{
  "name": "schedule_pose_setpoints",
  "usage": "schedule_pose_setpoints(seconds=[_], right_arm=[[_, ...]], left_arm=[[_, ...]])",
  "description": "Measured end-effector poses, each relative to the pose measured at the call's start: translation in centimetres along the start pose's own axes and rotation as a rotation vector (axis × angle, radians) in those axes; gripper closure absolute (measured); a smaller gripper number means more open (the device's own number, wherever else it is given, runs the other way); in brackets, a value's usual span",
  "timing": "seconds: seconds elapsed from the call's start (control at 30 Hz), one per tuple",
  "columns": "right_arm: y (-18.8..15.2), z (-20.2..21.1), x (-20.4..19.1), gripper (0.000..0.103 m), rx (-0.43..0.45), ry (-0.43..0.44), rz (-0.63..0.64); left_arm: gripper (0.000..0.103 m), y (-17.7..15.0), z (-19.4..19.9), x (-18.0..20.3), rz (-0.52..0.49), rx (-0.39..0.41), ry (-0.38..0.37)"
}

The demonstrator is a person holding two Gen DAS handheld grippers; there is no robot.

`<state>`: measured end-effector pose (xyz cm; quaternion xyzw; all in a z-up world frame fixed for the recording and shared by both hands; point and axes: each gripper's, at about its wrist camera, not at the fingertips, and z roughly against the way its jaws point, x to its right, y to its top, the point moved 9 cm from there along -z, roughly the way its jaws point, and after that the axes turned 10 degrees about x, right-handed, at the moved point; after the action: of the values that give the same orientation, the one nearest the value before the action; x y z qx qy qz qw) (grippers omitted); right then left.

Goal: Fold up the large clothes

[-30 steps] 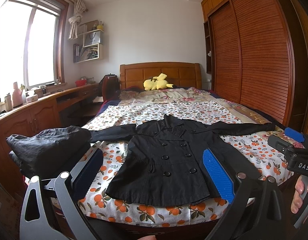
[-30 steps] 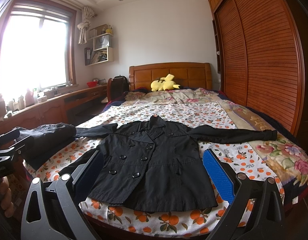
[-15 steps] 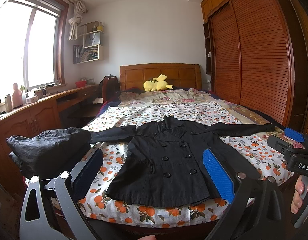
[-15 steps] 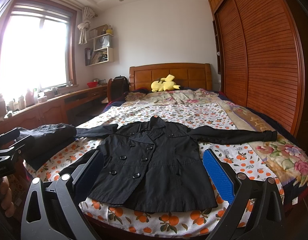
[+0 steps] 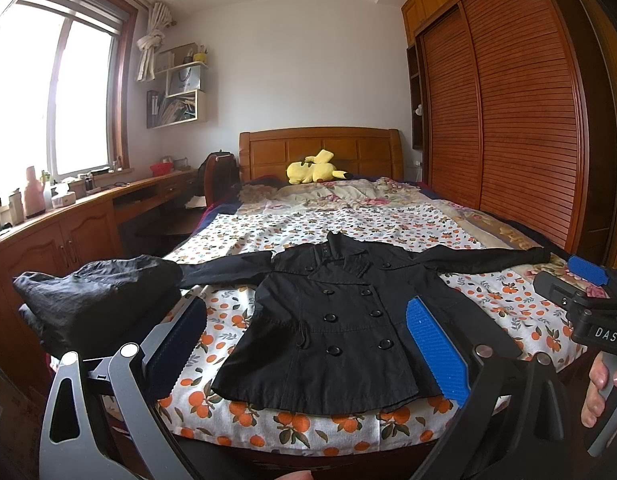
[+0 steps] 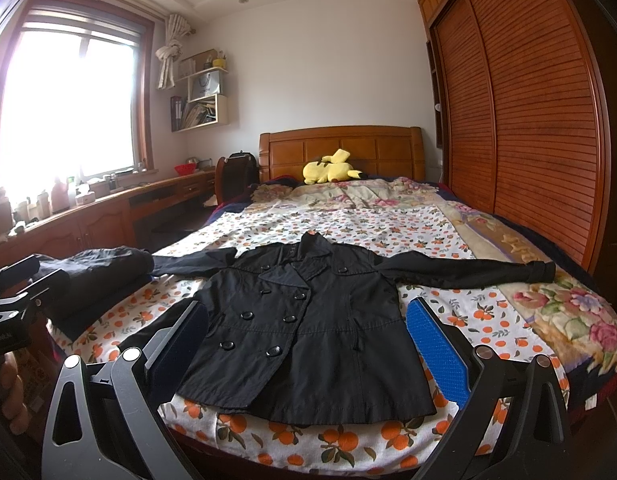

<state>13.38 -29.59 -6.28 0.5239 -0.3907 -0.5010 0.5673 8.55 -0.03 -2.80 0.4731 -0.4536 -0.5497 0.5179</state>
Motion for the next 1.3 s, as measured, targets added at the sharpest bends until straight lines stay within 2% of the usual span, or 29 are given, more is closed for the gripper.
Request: schedule_pose_setpoints(seconds=[0.7,0.97,1.3], right_arm=[[0.0,0.1,0.0,0.007,-0.002,0.000,-0.001],[-0.4,-0.3,0.1,0.007,-0.014,-0.003,0.002],[-1.6,-2.6,-0.1,0.007,-0.039,-0.002,0.018]], left_arm=[[0.002,0.6,0.1,0.5,0.002,-0.005,0.001],[0.002,-0.6,-0.7,0.0,0.005,-0.025,0.004],[0.002,-3.2,-3.6,-1.7,0.006,-0.084,0.023]])
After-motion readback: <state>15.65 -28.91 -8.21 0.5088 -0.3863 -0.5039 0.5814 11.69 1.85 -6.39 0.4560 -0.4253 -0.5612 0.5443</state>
